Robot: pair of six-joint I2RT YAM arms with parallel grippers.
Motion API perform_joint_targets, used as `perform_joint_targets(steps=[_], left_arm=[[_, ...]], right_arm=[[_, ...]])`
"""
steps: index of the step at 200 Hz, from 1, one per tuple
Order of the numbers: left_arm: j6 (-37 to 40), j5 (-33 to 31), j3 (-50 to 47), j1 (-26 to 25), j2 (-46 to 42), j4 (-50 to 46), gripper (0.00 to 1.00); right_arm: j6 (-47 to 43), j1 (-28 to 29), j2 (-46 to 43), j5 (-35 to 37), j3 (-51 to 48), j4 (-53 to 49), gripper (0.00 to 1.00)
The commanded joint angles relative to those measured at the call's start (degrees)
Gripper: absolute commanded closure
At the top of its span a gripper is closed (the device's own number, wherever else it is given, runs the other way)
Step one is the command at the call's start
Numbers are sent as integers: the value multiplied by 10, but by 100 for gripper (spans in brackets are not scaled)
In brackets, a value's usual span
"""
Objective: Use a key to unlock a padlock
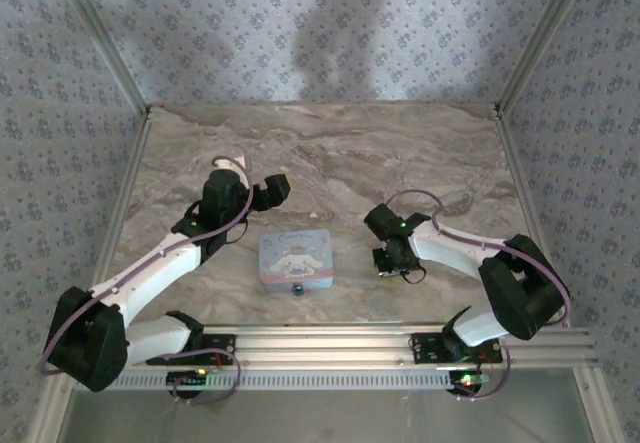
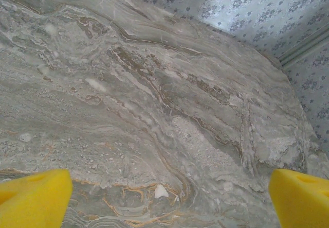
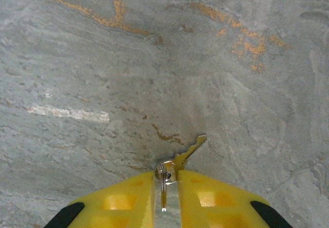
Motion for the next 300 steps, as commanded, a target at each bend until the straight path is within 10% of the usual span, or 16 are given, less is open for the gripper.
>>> perform_joint_targets(steps=[1,135,198,246,300], left_arm=[[12,-8,15,-3,-18,-9,2],[-16,35,55,-2,-15,-41,2],[-39,140,120,-3,-9,-47,9],[-26,192,149,-17,-15,-48,16],[3,226,171,-52,-6,-43,21]], right_arm=[[7,-2,19,15,1,9,81],[-83,6,-124,110,12,48,100],[-312,23,-290,134,-3,231,100],[-591,36,-373,15,-66,381,100],[-687,41,-387,-14,-71,399,100]])
